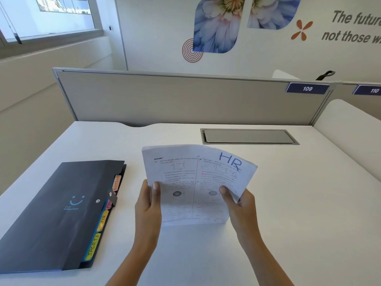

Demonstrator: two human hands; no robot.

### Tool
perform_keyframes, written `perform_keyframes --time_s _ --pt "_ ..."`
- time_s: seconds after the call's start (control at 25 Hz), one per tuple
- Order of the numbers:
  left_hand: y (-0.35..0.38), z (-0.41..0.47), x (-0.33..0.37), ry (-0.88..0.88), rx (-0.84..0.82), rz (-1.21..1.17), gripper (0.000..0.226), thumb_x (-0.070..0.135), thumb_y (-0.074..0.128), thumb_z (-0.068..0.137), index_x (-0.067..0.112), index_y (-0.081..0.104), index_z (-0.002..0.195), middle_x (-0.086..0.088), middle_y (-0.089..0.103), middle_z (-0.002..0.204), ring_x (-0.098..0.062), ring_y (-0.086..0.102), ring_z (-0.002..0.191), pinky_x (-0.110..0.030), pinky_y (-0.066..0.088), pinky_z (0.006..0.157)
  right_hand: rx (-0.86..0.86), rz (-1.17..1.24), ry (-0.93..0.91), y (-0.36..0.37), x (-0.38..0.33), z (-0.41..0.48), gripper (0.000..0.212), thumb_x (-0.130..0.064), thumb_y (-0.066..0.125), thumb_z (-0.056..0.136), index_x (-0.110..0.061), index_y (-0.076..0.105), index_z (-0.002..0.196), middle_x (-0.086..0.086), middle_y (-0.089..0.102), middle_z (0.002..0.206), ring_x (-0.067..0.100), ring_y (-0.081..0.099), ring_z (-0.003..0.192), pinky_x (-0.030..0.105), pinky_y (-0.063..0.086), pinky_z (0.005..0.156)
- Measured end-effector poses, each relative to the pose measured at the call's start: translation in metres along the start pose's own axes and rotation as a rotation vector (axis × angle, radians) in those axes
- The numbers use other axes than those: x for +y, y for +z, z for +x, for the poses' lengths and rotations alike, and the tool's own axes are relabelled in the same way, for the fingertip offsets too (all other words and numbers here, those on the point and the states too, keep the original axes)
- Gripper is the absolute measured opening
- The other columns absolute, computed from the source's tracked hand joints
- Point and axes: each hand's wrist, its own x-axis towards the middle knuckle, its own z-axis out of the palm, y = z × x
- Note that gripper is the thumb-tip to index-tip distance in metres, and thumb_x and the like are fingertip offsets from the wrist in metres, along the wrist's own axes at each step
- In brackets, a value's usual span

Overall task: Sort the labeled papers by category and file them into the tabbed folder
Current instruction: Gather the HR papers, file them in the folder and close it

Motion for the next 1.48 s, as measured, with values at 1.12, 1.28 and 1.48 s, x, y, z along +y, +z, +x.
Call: perform_keyframes --time_s 1.12,1.28,1.48 --pt "-0.060 -0.043 -0.038 -0.316 0.303 0.283 0.028 0.029 0.055 0.095 0.003 0.064 0.093 -0.006 0.072 0.087 -0.035 0.065 0.086 -0.053 0.054 0.076 -0.455 -0.346 0.102 -0.011 0.027 -0.029 0.014 -0.014 0.063 0.089 -0.024 0.070 0.084 -0.014 0.074 0.074 0.006 0.068 0.068 0.014 0.047 0.060" --pt "-0.081 -0.038 -0.040 -0.299 0.429 0.361 0.015 0.025 0.058 0.093 0.019 0.070 0.099 0.007 0.074 0.090 -0.010 0.070 0.081 -0.035 0.056 0.083 -0.420 -0.315 0.145 -0.009 0.028 -0.029 0.012 -0.012 0.065 0.088 -0.021 0.072 0.086 -0.013 0.075 0.076 0.004 0.070 0.070 0.014 0.050 0.061" --pt "-0.123 -0.011 -0.060 -0.258 0.472 0.777 0.033 0.023 0.066 0.086 0.014 0.059 0.117 -0.002 0.065 0.114 -0.022 0.057 0.108 -0.031 0.047 0.085 -0.233 -0.258 0.260 -0.002 0.036 -0.033 0.016 -0.011 0.065 0.088 -0.024 0.072 0.084 -0.008 0.076 0.077 0.013 0.072 0.075 0.042 0.058 0.076"
